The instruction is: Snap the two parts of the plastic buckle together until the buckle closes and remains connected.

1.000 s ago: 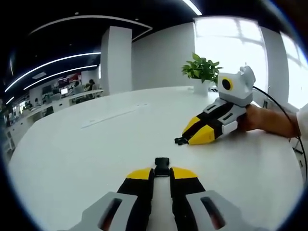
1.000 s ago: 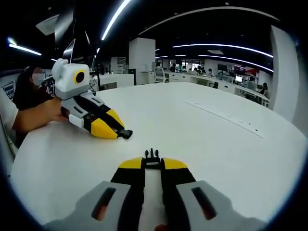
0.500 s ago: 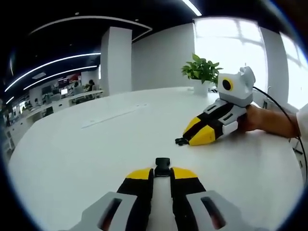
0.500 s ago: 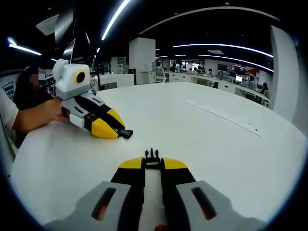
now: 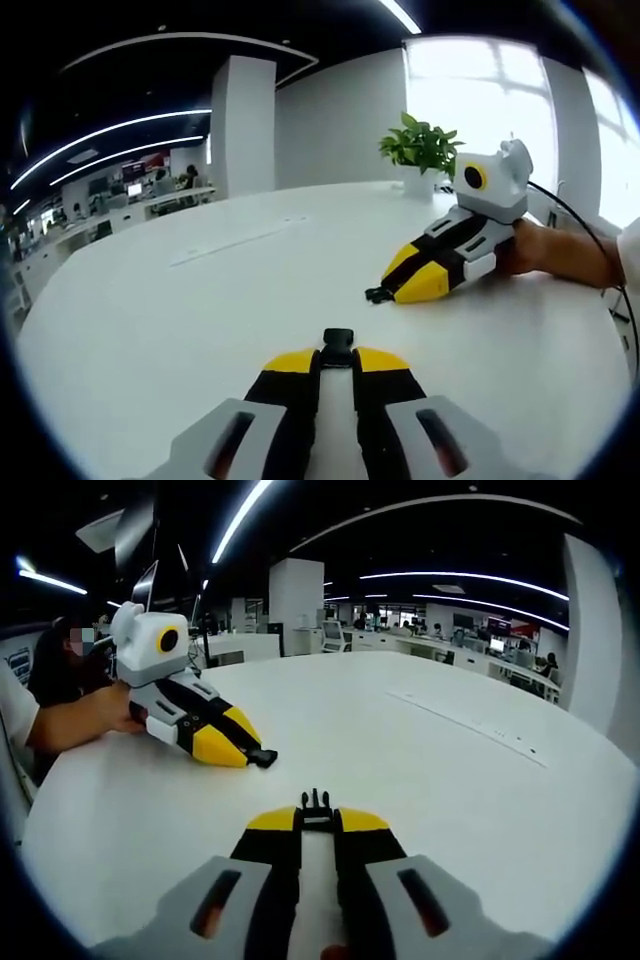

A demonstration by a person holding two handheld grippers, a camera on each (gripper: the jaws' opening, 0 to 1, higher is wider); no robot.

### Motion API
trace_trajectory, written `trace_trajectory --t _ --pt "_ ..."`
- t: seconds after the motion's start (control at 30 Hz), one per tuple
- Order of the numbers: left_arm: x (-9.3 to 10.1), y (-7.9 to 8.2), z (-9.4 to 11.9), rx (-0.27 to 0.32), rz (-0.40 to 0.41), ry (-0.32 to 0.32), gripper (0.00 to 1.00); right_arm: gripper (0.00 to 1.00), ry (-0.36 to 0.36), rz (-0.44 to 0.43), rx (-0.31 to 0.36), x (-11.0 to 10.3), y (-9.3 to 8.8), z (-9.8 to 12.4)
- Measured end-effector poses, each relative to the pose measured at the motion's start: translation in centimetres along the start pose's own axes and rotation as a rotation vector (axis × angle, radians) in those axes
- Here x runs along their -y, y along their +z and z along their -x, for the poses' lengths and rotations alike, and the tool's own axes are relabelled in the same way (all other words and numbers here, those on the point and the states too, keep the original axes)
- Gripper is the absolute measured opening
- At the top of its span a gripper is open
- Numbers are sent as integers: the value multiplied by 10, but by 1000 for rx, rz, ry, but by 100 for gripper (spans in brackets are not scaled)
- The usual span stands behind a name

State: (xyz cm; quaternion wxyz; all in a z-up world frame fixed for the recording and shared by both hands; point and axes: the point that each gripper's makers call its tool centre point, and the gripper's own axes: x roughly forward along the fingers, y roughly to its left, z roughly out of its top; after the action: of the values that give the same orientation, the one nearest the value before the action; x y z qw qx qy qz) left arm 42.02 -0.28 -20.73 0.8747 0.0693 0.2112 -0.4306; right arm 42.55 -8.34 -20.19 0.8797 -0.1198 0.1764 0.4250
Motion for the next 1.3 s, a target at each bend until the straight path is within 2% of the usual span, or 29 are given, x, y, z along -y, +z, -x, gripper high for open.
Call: trace_trajectory --t 0.27,0.6,0.7,0.97,1.1,1.23,1.3 --pt "4 2 2 8 -2 -19 12 13 18 -12 11 -2 3 6" --pt "4 6 6 23 5 -30 12 13 41 -24 0 -3 -3 13" --pt "6 6 11 28 5 -40 12 13 67 -56 17 -7 -2 17" --pt "12 7 17 46 15 -54 12 13 62 -70 26 -10 -4 27" --pt "21 6 21 43 -9 -56 12 13 60 -67 18 -14 -5 32" --pt "30 6 26 26 -76 -31 12 13 63 -57 26 -24 1 39" --pt "36 7 29 29 -81 -34 12 13 64 -51 31 -29 4 41"
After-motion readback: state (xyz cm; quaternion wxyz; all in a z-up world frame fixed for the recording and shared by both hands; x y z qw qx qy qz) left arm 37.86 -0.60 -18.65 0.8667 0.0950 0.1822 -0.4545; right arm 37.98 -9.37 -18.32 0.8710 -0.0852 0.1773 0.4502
